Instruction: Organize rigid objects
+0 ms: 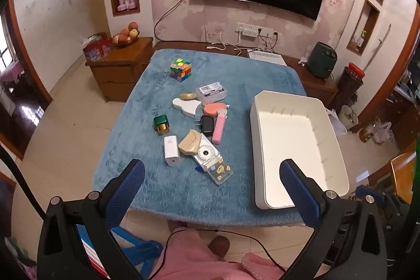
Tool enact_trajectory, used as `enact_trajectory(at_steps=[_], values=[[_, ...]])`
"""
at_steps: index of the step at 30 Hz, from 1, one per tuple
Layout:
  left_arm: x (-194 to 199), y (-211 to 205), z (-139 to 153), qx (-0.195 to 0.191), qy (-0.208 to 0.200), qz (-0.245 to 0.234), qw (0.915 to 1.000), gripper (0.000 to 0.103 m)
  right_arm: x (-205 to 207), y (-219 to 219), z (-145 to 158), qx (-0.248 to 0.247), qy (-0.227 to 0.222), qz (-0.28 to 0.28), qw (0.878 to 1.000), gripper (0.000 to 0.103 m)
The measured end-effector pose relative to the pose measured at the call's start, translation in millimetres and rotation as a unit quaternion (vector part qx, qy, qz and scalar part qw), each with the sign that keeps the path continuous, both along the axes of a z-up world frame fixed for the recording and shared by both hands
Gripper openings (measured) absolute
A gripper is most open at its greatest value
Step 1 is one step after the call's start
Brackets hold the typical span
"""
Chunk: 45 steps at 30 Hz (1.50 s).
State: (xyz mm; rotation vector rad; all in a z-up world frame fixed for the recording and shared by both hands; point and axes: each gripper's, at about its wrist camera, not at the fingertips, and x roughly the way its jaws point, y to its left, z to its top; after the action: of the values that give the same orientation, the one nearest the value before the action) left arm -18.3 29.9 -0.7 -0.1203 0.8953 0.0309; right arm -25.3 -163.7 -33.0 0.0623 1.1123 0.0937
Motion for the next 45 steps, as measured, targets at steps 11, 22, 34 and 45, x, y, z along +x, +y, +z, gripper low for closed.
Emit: enact_trajectory(at_steps=[11, 22, 34, 45], values=[[-13, 12, -11, -0.015, 0.021, 0.006, 0.9996, 0.102, -11, 23, -1, -0.017, 0.006, 0.008, 1.000, 0.102], [-12, 25, -3, -0.017, 0.006, -0.006, 0.9998, 0.102, -13, 32, 4, -0.018, -0.005, -0.001, 1.000, 0.102], [34, 47, 8, -0.027, -0.008, -0.067, 0.9973, 0.102, 10, 47, 17, -0.033, -0.022, -0.075, 0.996, 0.102], [86, 69, -3, -0.097, 0.035, -0.134, 0.9856, 0.102, 24, 56, 18, -0.037, -0.013, -0.160, 0.986, 0.098]])
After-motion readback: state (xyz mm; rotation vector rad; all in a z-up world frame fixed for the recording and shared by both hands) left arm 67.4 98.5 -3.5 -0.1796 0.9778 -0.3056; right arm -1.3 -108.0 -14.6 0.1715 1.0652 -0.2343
